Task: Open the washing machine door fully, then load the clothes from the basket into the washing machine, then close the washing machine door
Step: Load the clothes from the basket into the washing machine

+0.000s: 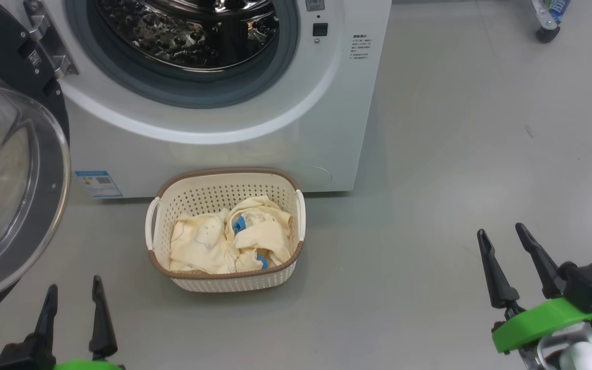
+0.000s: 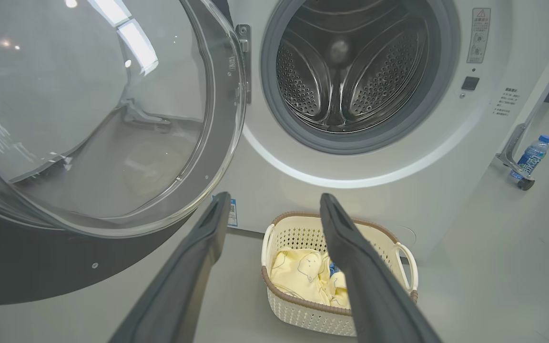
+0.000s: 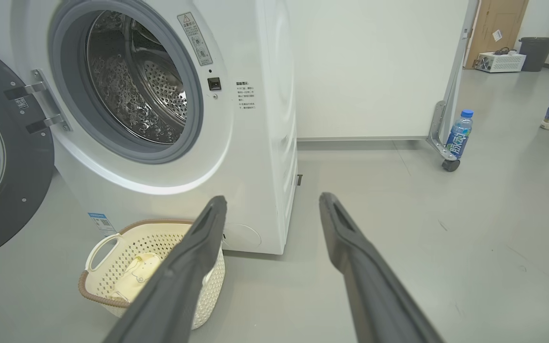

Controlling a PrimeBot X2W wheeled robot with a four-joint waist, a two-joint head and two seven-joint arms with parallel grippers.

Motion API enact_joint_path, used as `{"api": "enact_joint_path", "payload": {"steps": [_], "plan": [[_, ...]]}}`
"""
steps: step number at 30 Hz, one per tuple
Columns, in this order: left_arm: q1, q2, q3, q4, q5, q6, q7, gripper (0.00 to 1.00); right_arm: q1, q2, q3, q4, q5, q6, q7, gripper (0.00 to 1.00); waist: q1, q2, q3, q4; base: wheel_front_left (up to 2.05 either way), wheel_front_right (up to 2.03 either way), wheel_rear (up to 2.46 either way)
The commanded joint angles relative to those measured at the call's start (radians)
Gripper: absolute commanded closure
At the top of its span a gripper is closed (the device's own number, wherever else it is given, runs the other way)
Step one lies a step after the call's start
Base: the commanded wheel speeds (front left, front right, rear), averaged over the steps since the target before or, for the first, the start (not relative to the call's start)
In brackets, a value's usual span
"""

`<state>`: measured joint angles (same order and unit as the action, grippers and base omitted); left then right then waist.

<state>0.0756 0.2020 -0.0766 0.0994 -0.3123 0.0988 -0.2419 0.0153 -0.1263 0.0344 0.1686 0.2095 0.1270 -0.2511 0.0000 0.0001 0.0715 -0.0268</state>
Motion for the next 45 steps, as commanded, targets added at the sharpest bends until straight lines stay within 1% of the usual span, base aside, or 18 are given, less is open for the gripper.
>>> {"api": "enact_joint_path", "payload": {"steps": [1, 13, 20, 34, 45], "plan": [[-0.052, 0.021, 0.034, -0.025, -0.004, 0.002, -0.015, 0.0, -0.037, -0.022, 0.013, -0.03, -0.005, 0.004, -0.011, 0.0, 0.0, -0.0001, 0.0, 0.003, 1.57, -0.84, -0.73], [-0.059, 0.012, 0.056, -0.014, -0.02, 0.01, -0.018, 0.0, -0.038, -0.027, 0.014, -0.031, 0.0, 0.004, -0.011, 0.0, 0.0, -0.0001, 0.011, 0.017, 2.15, -1.49, -0.66], [-0.061, 0.003, 0.068, -0.019, -0.005, 0.012, -0.019, 0.0, -0.045, -0.032, 0.018, -0.034, 0.005, 0.004, -0.011, 0.0, 0.0, -0.0001, 0.023, 0.019, 1.35, -1.35, 0.0], [-0.055, -0.018, 0.078, -0.023, 0.017, -0.005, -0.02, 0.0, -0.049, -0.029, 0.013, -0.034, 0.004, 0.004, -0.011, 0.0, 0.0, -0.0001, 0.034, 0.015, 0.17, -0.17, 0.0], [-0.056, -0.033, 0.078, -0.029, 0.028, -0.005, -0.02, 0.0, -0.054, -0.028, 0.01, -0.038, 0.002, 0.004, -0.011, 0.0, 0.0, -0.0001, 0.052, 0.021, 0.0, 0.0, 0.0]]}}
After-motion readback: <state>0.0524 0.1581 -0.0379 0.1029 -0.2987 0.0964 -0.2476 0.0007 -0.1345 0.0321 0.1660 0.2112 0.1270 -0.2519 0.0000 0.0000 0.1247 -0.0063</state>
